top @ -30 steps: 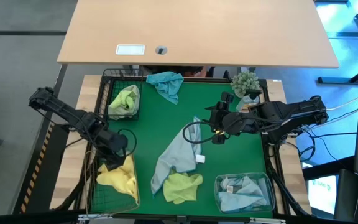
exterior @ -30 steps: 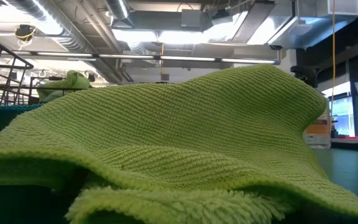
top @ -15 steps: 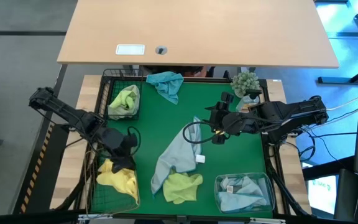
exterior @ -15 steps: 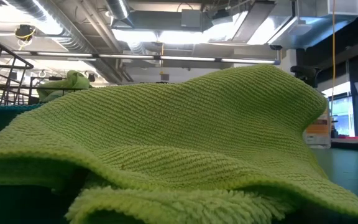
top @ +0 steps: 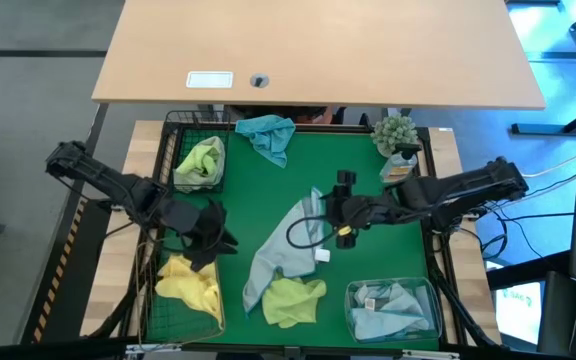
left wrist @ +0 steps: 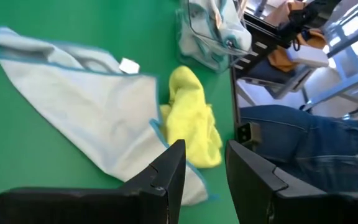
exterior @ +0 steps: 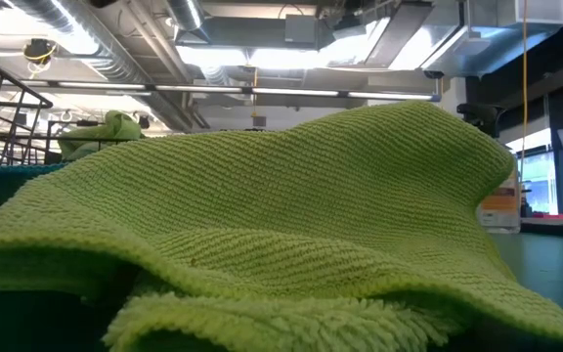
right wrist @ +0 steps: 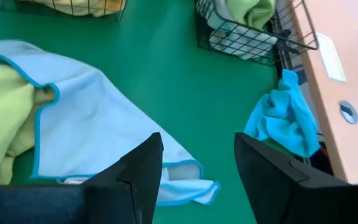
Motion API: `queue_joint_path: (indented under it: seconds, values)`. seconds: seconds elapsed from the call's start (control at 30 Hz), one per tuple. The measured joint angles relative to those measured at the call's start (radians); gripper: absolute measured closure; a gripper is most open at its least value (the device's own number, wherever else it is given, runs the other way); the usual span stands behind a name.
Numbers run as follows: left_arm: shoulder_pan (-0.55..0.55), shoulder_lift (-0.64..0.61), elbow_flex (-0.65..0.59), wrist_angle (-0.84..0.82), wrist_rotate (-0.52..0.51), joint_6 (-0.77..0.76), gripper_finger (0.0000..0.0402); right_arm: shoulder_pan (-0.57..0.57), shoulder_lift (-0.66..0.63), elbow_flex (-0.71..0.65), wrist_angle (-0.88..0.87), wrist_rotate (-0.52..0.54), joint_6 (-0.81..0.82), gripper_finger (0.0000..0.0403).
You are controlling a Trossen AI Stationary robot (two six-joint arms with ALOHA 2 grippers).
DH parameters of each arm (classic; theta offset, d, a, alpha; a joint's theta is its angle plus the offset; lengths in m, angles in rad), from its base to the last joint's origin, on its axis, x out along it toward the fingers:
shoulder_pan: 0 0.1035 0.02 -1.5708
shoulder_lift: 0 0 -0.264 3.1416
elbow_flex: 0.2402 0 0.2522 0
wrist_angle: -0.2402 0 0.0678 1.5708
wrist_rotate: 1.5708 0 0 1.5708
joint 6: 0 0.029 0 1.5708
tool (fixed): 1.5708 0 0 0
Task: Sort microfiber towel by color & place in baskets
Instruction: Put the light blue microfiber cloth into the transparent bin
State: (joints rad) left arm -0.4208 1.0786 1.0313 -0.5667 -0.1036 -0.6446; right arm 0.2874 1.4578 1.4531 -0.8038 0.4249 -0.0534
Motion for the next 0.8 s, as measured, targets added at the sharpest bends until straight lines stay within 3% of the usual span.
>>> queue_joint_path:
  seconds: [0.17, 0.37, 0.6, 0.8]
  values:
    - [0.021, 0.0, 0.0, 0.0, 0.0, 0.028, 0.0295, -0.003, 0.0, -0.133, 0.192, 0.001, 0.017, 0.0204]
    - [0.026, 0.0, 0.0, 0.0, 0.0, 0.028, 0.0295, -0.037, 0.001, -0.298, 0.444, 0.0, 0.192, 0.0204]
    - [0.026, 0.0, 0.0, 0.0, 0.0, 0.028, 0.0295, -0.121, 0.001, -0.426, 0.492, 0.011, 0.379, 0.0204]
    - [0.026, 0.0, 0.0, 0.0, 0.0, 0.028, 0.0295, -0.185, 0.001, -0.497, 0.503, -0.015, 0.428, 0.0204]
